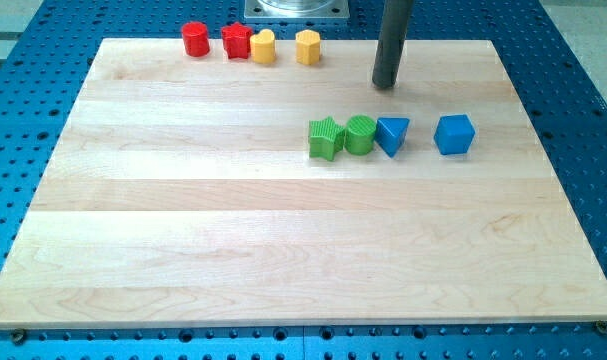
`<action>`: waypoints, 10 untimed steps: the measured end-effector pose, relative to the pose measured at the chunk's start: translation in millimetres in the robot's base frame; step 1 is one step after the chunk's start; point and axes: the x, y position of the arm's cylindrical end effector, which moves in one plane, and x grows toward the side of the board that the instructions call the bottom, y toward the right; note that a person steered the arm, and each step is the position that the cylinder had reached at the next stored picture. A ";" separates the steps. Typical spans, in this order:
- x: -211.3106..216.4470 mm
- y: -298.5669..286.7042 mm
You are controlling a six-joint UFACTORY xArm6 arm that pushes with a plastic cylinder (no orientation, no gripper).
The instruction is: Move the heart to the bottom of the red star
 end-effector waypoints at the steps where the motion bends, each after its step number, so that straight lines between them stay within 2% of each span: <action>1: -15.5 -4.2; 3: -73.4 -18.7; 4: -89.4 -48.0; 5: -89.5 -100.2; 7: -88.0 -122.4; 8: -82.3 -159.8; 9: -91.5 -169.0; 10: -80.0 -201.9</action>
